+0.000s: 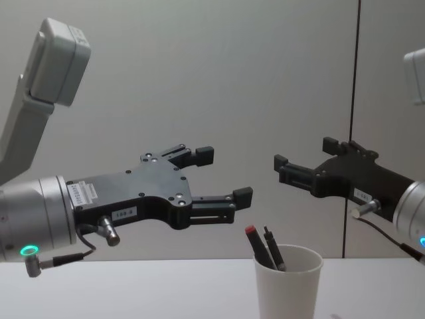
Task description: Place the pen into the pen holder.
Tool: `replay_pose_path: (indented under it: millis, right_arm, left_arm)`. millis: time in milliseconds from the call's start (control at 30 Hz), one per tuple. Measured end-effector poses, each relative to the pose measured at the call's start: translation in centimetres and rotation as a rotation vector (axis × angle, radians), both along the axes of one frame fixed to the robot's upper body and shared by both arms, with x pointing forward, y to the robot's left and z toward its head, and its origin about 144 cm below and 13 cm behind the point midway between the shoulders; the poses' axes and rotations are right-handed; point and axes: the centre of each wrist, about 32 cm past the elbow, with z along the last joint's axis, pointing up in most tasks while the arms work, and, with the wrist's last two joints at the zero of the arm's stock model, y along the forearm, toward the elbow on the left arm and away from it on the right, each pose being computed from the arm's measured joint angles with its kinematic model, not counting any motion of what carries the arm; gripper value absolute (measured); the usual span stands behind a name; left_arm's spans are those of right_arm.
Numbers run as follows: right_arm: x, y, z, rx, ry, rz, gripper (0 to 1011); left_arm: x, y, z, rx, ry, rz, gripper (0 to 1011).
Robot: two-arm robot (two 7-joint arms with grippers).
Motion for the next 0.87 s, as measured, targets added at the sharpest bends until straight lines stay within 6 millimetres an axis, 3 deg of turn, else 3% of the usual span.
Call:
replay_pose_path:
  millis: [867]
  right_arm:
    - [-0.03, -0.04, -0.01, 0.002, -0.002, 0.0, 1002]
  left_arm:
    - [0.0, 0.0, 0.0, 0.0, 0.0, 0.0, 1000]
